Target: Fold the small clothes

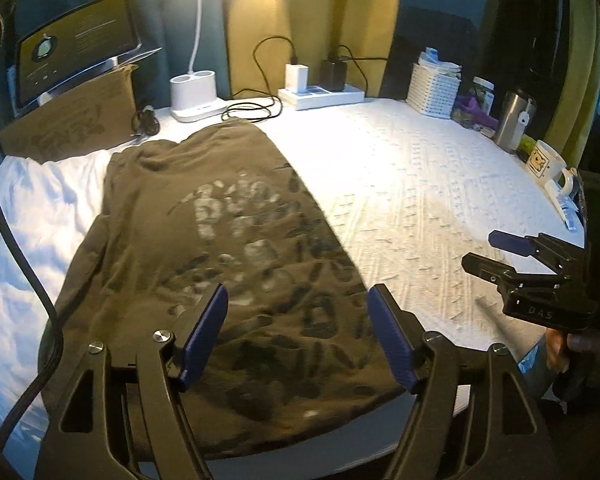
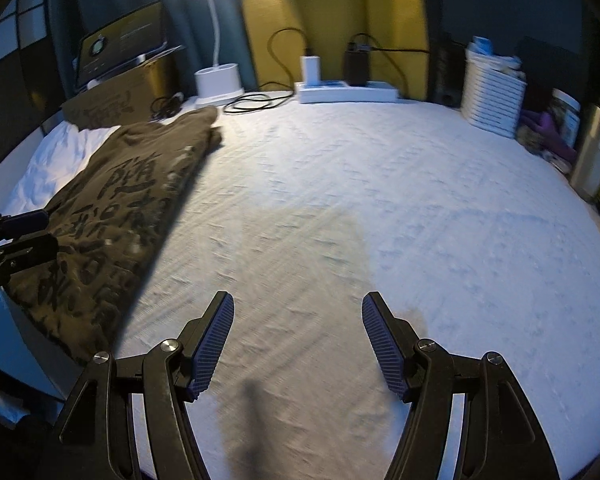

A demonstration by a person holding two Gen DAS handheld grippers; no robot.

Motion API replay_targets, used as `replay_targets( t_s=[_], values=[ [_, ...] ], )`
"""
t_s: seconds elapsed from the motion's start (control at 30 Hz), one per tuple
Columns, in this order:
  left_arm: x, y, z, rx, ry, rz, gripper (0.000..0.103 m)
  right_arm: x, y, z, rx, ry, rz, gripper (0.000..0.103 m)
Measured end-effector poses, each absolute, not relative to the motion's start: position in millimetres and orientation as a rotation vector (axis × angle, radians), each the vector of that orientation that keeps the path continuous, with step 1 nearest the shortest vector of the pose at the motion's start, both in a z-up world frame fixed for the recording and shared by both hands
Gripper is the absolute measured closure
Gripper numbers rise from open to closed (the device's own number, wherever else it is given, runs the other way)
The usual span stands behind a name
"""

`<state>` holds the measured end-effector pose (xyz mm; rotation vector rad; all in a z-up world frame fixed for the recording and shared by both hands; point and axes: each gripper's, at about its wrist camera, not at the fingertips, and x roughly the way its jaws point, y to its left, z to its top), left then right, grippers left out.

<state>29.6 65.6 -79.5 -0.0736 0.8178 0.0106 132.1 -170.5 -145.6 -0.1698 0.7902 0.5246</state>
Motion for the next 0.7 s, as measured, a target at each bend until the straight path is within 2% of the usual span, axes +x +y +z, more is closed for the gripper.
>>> replay_targets(
  t_s=[0.23, 0.33, 0.5, 0.63, 0.7],
  values=[
    [32.9, 42.7, -66.3, -0.044, 0.768, 0.021, 0.028, 128.4, -202.9, -134.1, -0.144, 0.762, 0.469, 0.034],
    [34.1, 38.3, -57.8, -0.053, 0.730, 0.030, 0.022, 124.6, -215.6, -124.5, -0.150, 0.734, 0.441, 0.034],
    [30.3, 29.9, -37.6, -0.050, 0.653, 0.032, 0.021, 120.6, -231.9, -104.4, -0.157, 0.683, 0.415, 0.034],
    [27.2, 24.4, -23.2, -0.017, 0.577, 0.047, 0.008, 114.3, -241.8, -83.4, -0.146, 0.625, 0.405, 0.023],
    [25.9, 23.0, -16.2, -0.007, 0.551, 0.052, 0.008, 111.5, -243.4, -75.2, -0.150, 0.603, 0.404, 0.022]
  ],
)
